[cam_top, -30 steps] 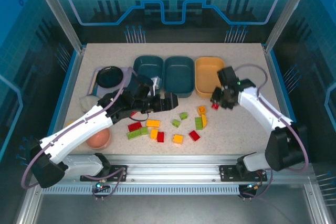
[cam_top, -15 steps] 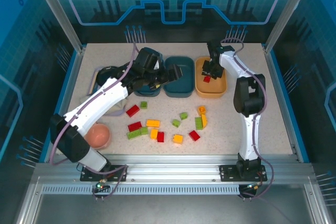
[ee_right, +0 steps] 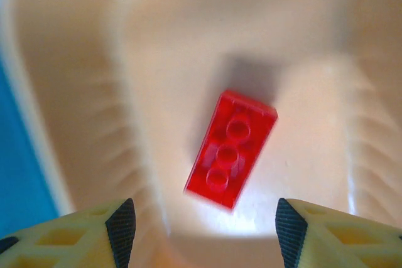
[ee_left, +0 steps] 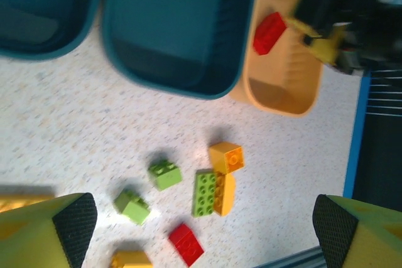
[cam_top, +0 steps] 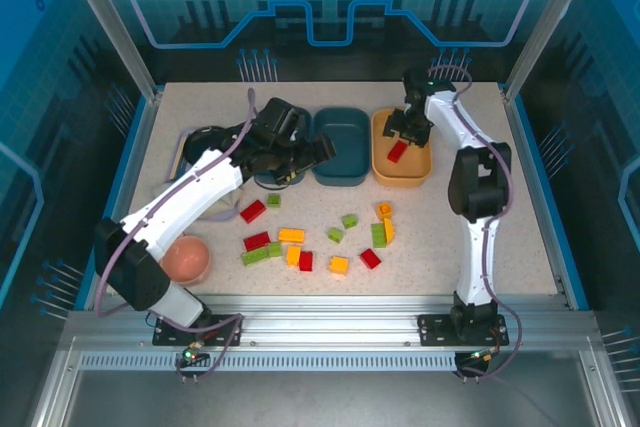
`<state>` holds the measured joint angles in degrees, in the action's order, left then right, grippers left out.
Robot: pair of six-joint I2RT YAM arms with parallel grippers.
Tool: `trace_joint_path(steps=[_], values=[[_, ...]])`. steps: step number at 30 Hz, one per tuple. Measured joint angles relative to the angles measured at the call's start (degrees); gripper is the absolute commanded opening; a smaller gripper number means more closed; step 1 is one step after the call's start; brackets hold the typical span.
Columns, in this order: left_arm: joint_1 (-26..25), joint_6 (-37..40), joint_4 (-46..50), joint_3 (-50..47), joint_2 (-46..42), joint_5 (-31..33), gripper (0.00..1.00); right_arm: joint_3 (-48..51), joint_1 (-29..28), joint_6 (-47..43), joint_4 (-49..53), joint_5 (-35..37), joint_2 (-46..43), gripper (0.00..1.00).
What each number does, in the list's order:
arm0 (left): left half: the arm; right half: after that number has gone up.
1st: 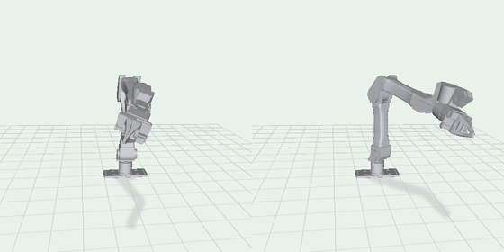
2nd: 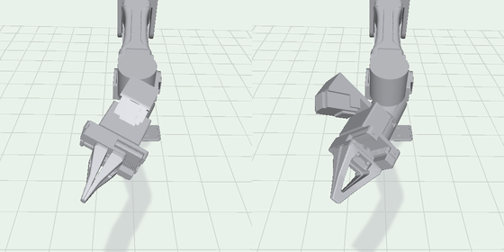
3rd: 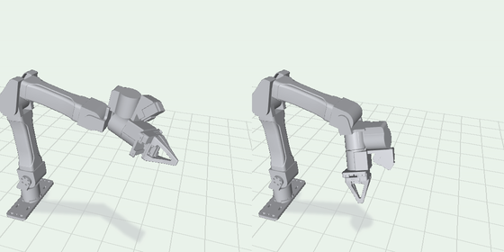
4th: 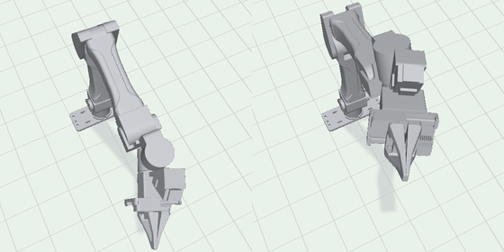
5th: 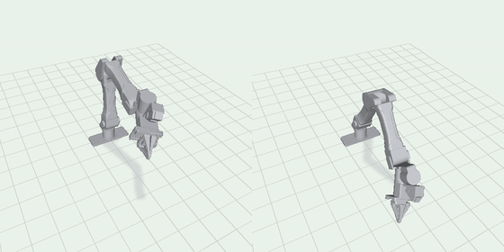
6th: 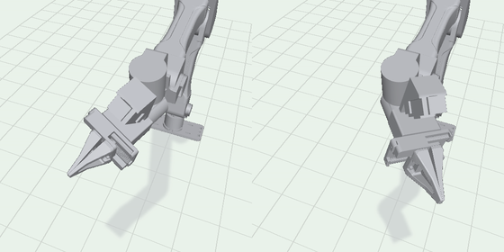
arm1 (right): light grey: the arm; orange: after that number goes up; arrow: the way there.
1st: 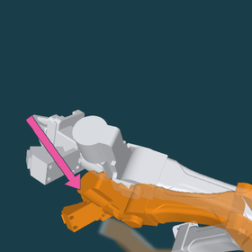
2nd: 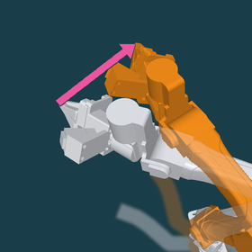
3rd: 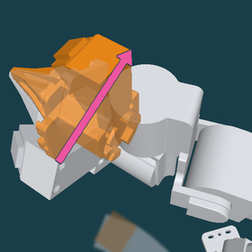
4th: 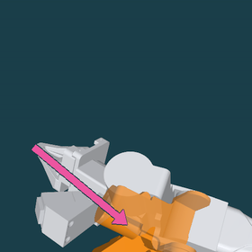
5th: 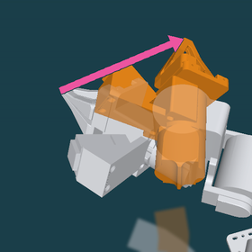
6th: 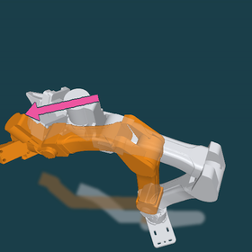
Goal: Sort the legos into containers by color
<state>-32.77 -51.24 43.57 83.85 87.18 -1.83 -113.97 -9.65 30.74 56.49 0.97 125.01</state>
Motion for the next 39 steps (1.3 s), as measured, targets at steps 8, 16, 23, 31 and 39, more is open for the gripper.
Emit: trace_joint_path(steps=[8, 16, 23, 31, 39], values=[[0.0, -18.5, 4.7, -18.4, -11.6, 0.5, 0.86, 21.5, -10.1, -6.6, -10.2, -2.0, -32.4, 0.66], [-0.8, -39.5, 1.9, -29.4, -9.2, 0.3, 0.86, 55.0, -28.2, -13.1, -22.1, -12.8, -55.8, 0.74], [-1.4, -51.1, -5.5, -29.6, -1.9, 0.1, 0.78, 61.5, -32.7, -12.0, -23.6, -13.4, -59.8, 0.73], [-2.1, -57.2, -7.3, -29.3, 3.0, 0.2, 0.71, 61.7, -32.7, -11.5, -24.0, -13.2, -61.0, 0.74], [-2.3, -58.1, -9.6, -29.0, 5.6, 2.5, 0.57, 61.7, -32.7, -11.4, -24.0, -13.2, -61.0, 0.73]])
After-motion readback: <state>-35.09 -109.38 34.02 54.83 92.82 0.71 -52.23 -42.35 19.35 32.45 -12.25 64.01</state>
